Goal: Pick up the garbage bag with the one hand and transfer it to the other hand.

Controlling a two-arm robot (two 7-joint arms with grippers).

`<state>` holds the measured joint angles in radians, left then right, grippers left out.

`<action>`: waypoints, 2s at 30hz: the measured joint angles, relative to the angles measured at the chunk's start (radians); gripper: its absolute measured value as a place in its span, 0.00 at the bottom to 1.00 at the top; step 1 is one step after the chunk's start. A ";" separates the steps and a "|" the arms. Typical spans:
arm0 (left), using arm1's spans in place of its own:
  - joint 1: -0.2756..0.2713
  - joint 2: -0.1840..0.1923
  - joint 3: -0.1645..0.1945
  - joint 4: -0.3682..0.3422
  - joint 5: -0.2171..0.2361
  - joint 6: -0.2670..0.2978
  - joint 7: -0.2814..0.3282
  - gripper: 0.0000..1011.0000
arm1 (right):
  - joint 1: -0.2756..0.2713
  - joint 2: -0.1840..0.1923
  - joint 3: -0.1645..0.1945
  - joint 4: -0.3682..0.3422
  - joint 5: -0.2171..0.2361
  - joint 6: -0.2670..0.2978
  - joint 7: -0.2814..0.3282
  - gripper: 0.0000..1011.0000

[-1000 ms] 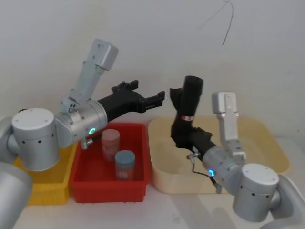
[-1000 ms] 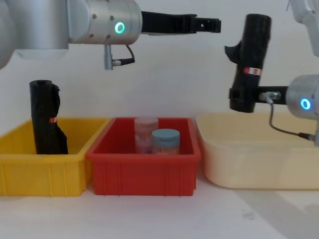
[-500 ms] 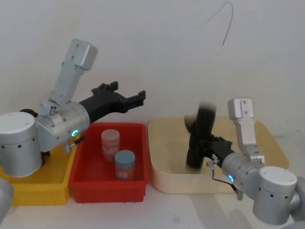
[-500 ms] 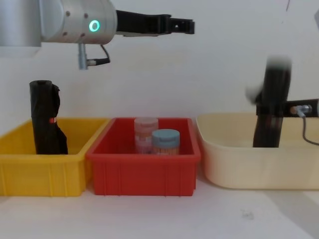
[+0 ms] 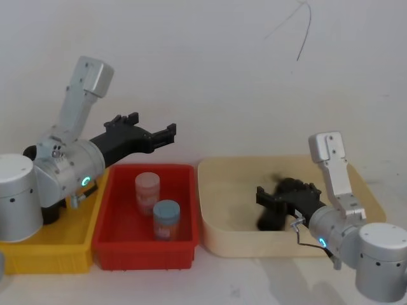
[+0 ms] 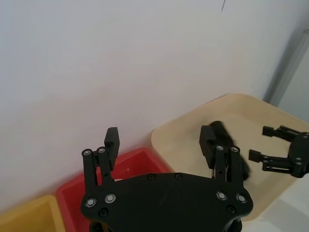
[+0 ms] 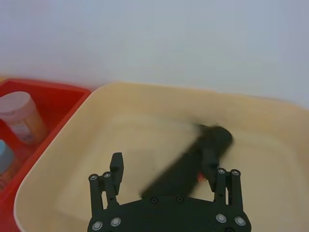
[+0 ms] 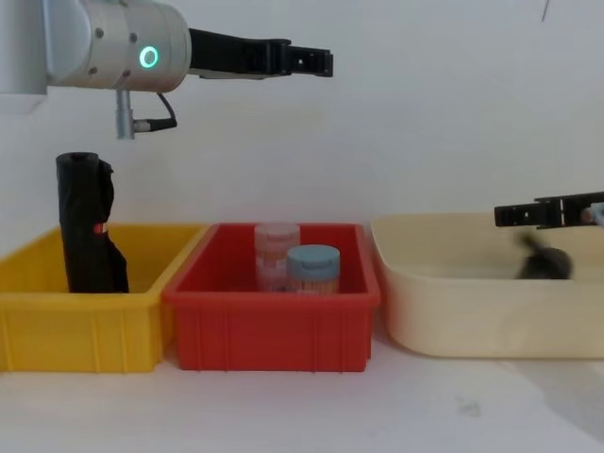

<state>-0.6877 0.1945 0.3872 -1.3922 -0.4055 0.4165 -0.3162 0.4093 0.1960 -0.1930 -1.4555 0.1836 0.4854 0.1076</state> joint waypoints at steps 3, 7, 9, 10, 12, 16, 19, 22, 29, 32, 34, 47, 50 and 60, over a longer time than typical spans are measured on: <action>0.002 0.002 -0.001 -0.002 0.000 0.002 0.004 0.99 | -0.003 0.007 -0.002 -0.018 -0.005 0.004 0.005 0.99; 0.005 0.004 -0.003 -0.006 0.001 0.005 0.009 0.99 | -0.007 0.019 -0.006 -0.056 -0.012 0.014 0.017 0.99; 0.006 0.005 -0.004 -0.008 0.001 0.006 0.012 0.99 | -0.009 0.024 -0.008 -0.077 -0.012 0.019 0.027 0.99; 0.006 0.006 -0.004 -0.008 0.001 0.006 0.012 0.99 | -0.010 0.026 -0.009 -0.083 -0.012 0.023 0.032 0.99; 0.007 0.007 -0.005 -0.009 0.001 0.007 0.014 0.99 | -0.013 0.029 -0.011 -0.098 -0.012 0.028 0.041 0.99; 0.009 0.008 -0.006 -0.011 0.002 0.008 0.017 0.99 | -0.018 0.034 -0.021 -0.134 -0.002 0.057 0.071 0.99; 0.009 0.008 -0.006 -0.012 0.002 0.009 0.018 0.99 | -0.021 0.034 -0.030 -0.154 0.009 0.083 0.093 0.99; 0.010 0.009 -0.006 -0.013 0.002 0.009 0.019 0.99 | -0.021 0.032 -0.045 -0.173 0.020 0.110 0.113 0.99; 0.011 0.010 -0.007 -0.013 0.002 0.010 0.021 0.99 | -0.011 0.015 -0.099 -0.190 0.035 0.162 0.152 0.99; 0.011 0.010 -0.007 -0.014 0.002 0.011 0.022 0.99 | 0.003 0.002 -0.131 -0.187 0.036 0.178 0.167 0.99; 0.011 0.010 -0.008 -0.014 0.002 0.011 0.022 0.99 | 0.010 -0.005 -0.147 -0.183 0.036 0.185 0.172 0.99; 0.012 0.011 -0.008 -0.015 0.002 0.011 0.023 0.99 | 0.076 -0.060 -0.253 -0.139 0.021 0.220 0.207 0.99; 0.012 0.011 -0.008 -0.015 0.002 0.011 0.023 0.99 | 0.093 -0.074 -0.270 -0.123 0.014 0.221 0.210 0.99; 0.012 0.011 -0.008 -0.015 0.002 0.011 0.023 0.99 | 0.130 -0.106 -0.302 -0.072 -0.009 0.210 0.212 0.99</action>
<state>-0.6757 0.2055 0.3796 -1.4074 -0.4032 0.4278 -0.2931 0.5389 0.0904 -0.4952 -1.5275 0.1747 0.6952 0.3196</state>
